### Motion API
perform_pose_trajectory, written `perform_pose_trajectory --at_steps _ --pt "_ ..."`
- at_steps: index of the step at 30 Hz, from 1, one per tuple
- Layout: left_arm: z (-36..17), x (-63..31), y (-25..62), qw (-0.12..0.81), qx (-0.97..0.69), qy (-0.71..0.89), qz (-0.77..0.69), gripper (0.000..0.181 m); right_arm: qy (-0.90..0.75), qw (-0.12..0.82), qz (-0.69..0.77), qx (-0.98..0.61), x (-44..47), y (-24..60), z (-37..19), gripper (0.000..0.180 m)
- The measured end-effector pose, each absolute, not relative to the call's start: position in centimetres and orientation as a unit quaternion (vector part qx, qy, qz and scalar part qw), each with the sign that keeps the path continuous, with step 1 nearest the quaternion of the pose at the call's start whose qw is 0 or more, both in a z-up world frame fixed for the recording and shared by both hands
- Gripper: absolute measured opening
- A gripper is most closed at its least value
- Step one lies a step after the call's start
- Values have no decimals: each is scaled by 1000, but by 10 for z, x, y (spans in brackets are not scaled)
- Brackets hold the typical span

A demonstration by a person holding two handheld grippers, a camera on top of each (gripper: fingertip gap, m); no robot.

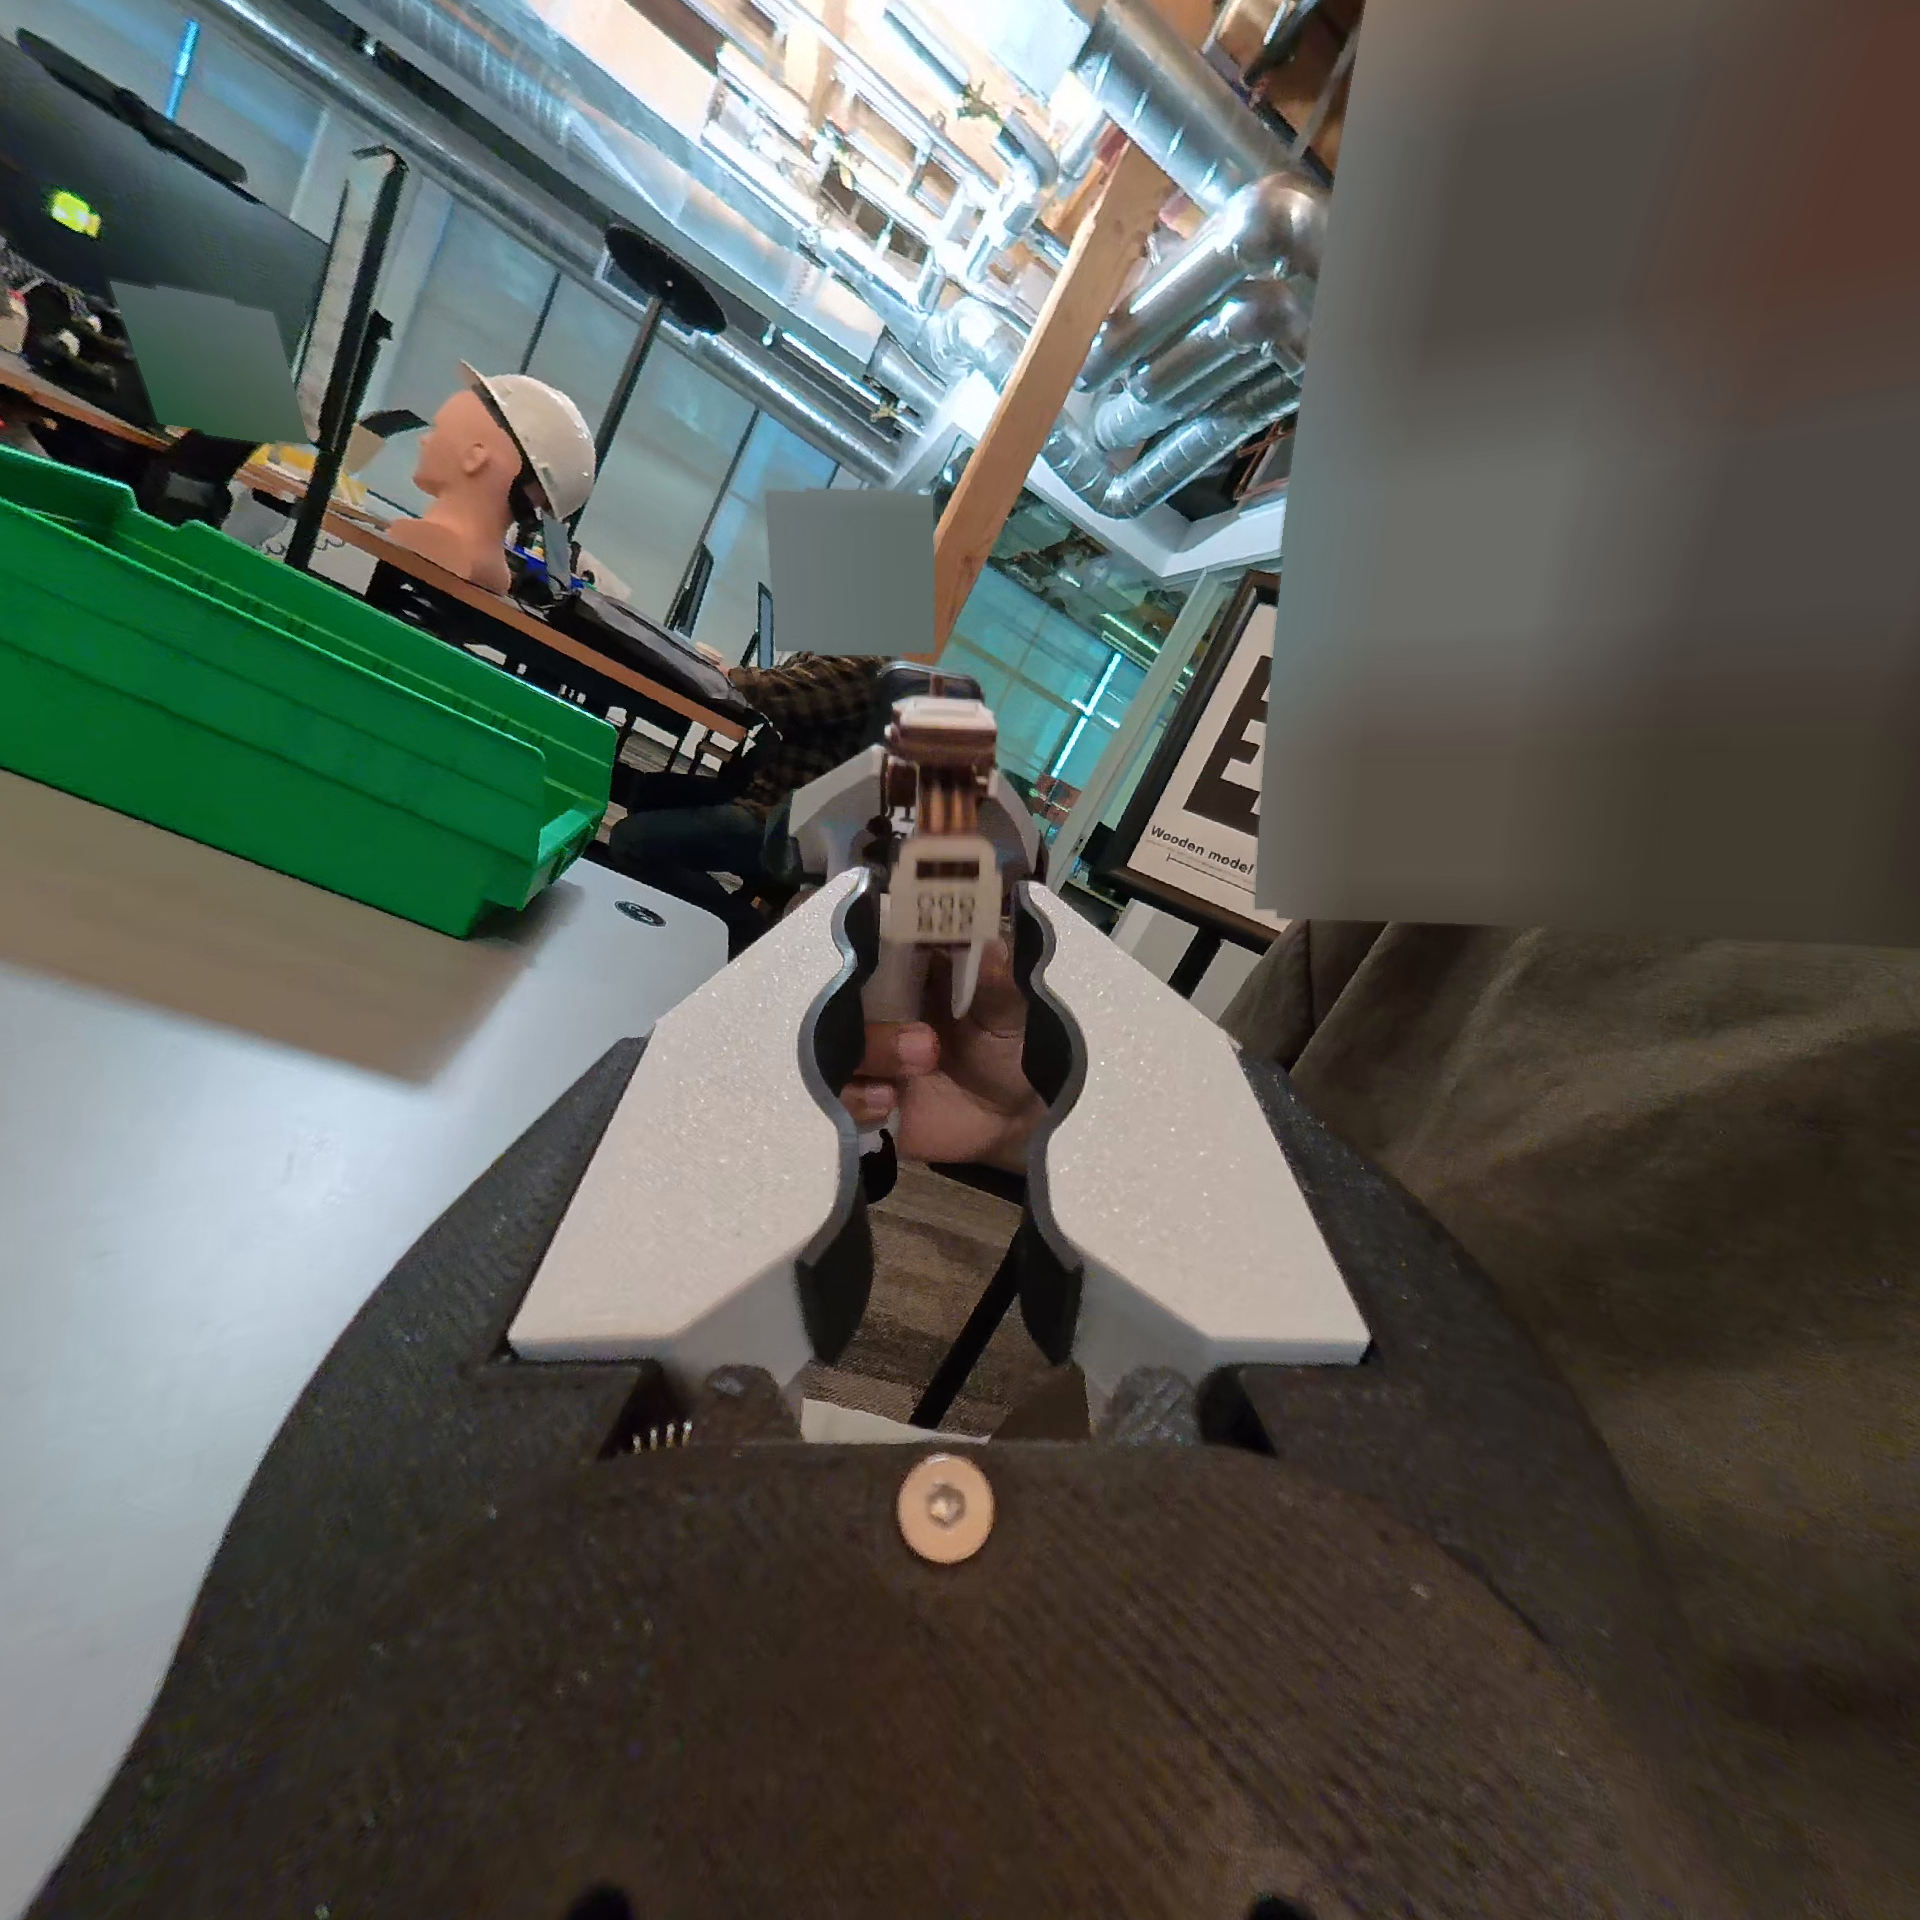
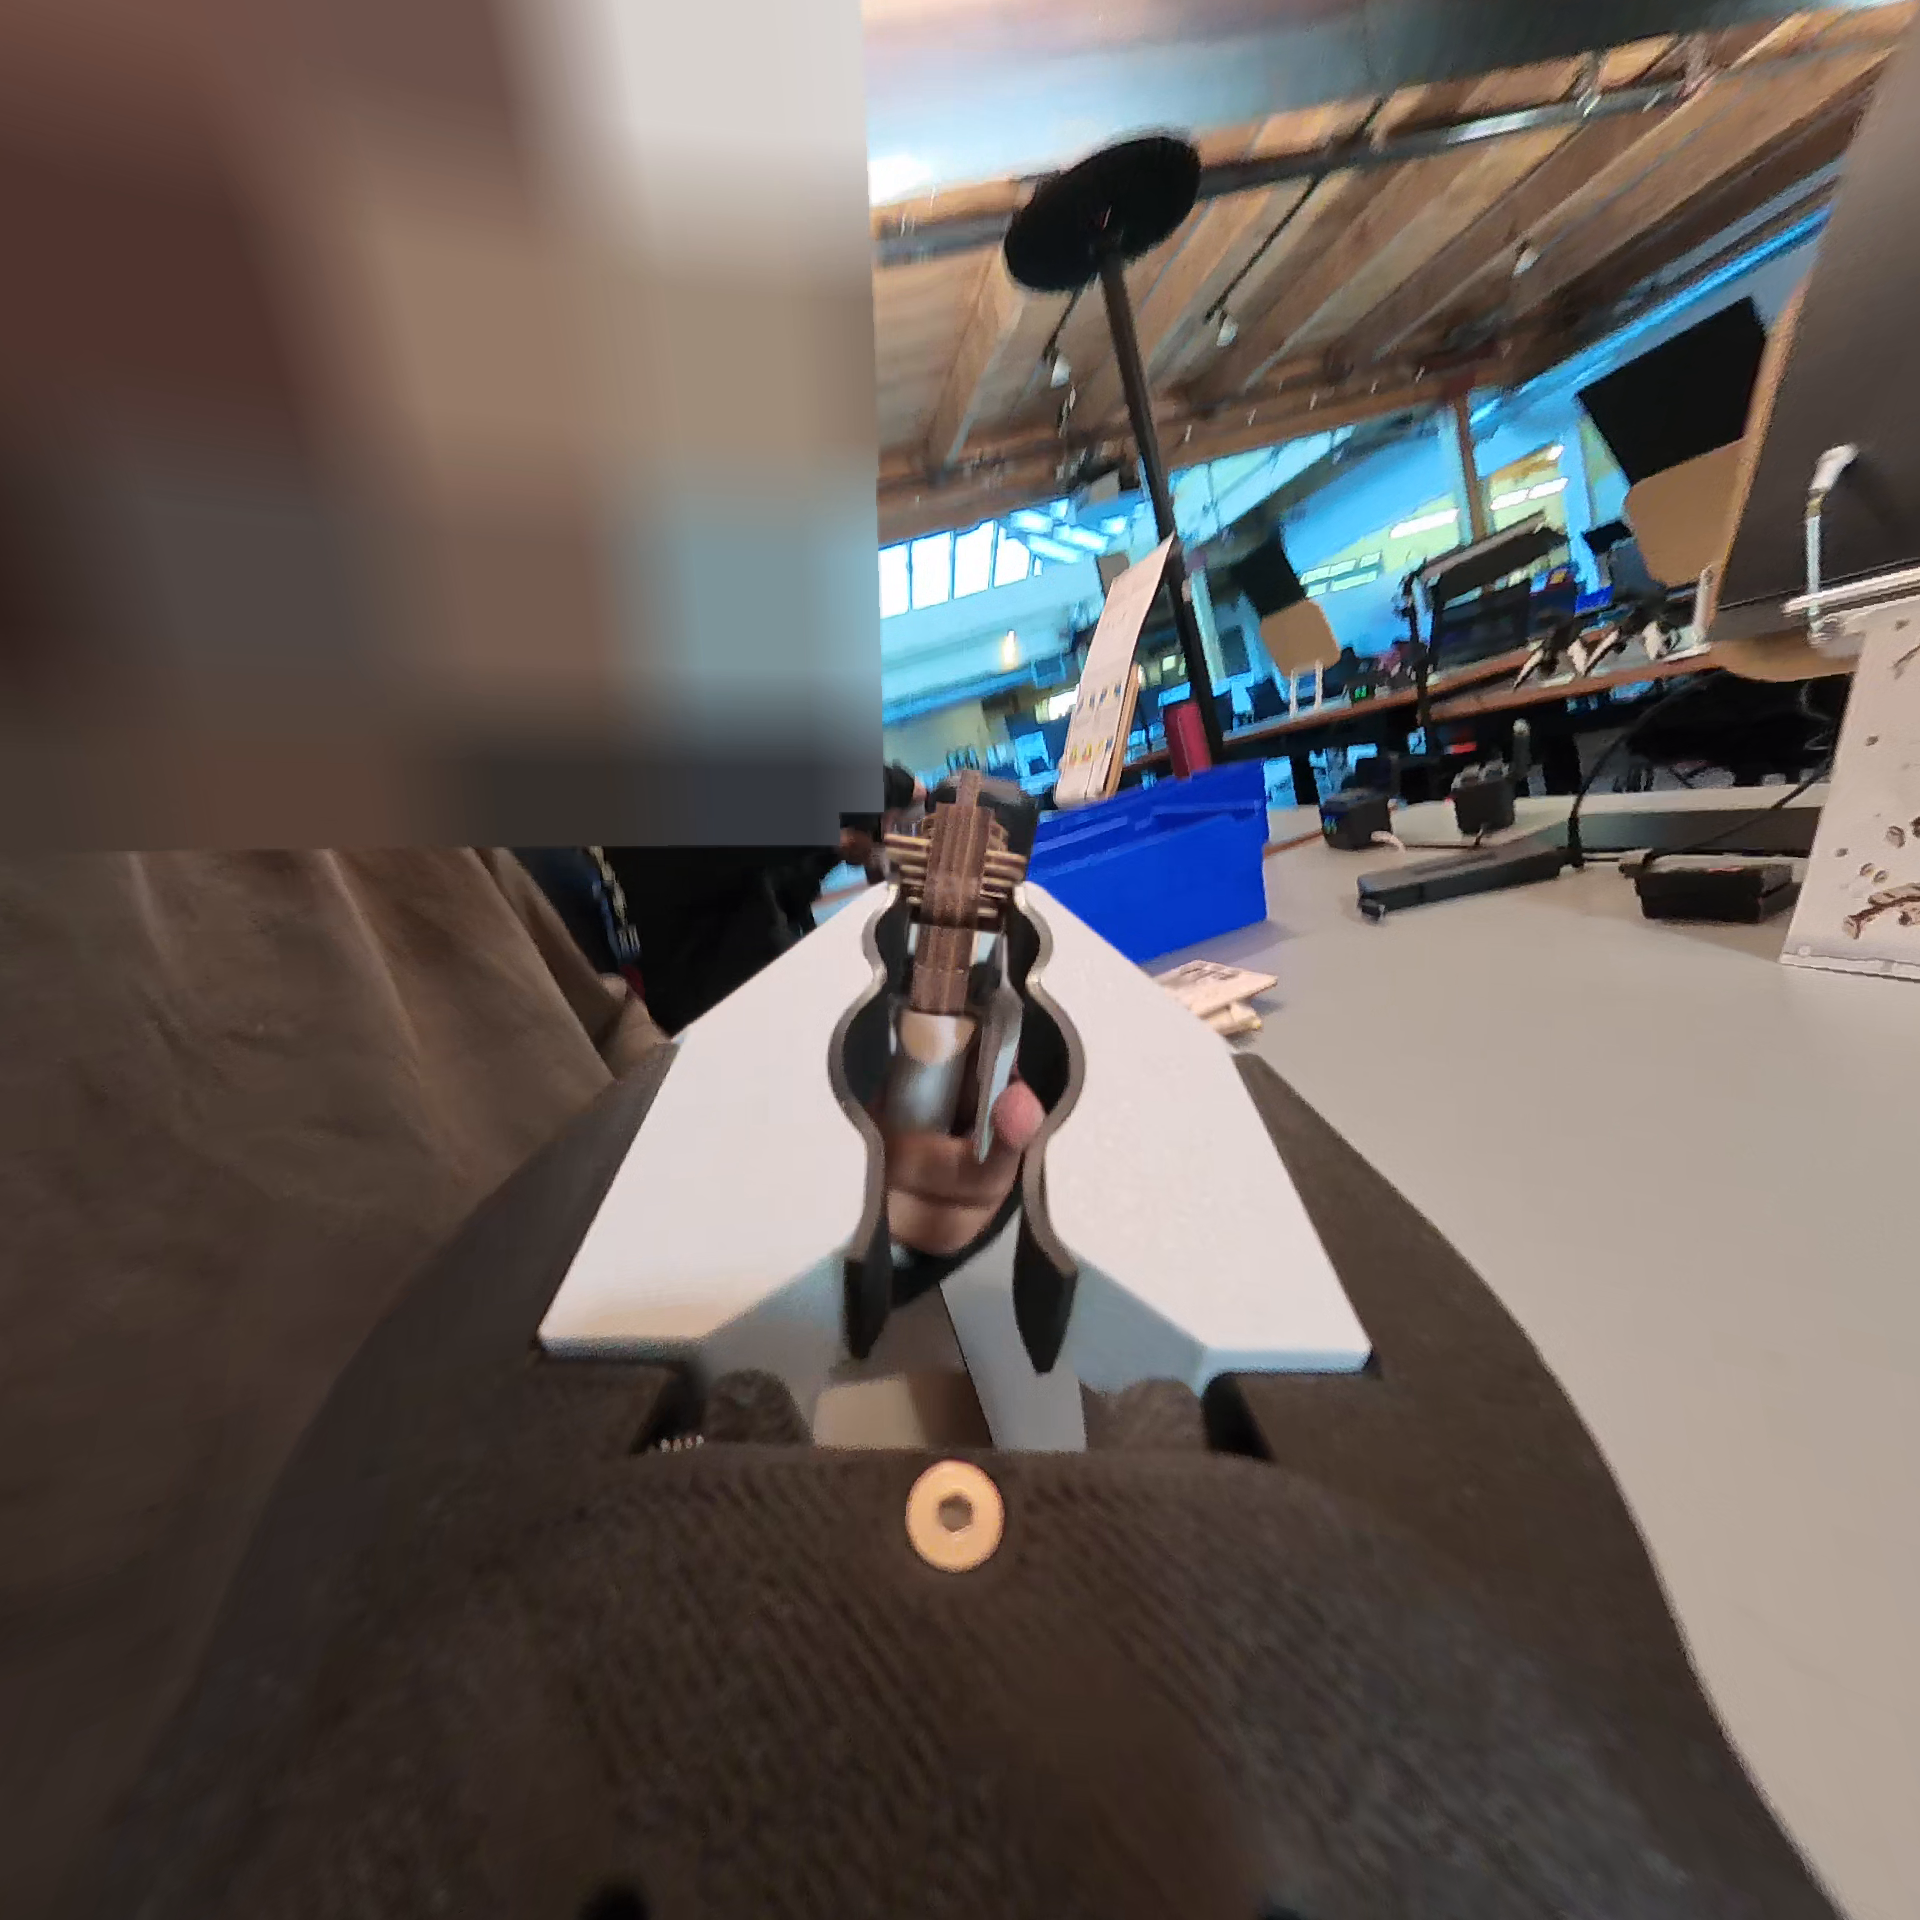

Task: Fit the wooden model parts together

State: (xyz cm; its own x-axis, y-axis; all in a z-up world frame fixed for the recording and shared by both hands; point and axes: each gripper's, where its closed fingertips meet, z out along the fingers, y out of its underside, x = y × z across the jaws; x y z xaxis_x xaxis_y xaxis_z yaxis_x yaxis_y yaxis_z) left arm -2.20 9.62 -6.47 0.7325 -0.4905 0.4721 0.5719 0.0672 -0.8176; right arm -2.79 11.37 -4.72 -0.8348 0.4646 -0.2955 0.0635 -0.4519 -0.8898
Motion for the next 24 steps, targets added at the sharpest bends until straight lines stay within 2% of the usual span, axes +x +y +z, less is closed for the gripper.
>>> perform_pose_trajectory --at_steps 8,12,24 --pt "-75 -35 110 714 -569 -124 -389 22 -306 0 869 -390 -55 139 -56 18" --pt "-75 -48 108 717 -547 -162 -401 22 -315 7 858 -405 -59 136 -63 18" --pt "-68 -40 104 723 -537 -139 -412 21 -387 63 848 -356 -53 109 -60 18"
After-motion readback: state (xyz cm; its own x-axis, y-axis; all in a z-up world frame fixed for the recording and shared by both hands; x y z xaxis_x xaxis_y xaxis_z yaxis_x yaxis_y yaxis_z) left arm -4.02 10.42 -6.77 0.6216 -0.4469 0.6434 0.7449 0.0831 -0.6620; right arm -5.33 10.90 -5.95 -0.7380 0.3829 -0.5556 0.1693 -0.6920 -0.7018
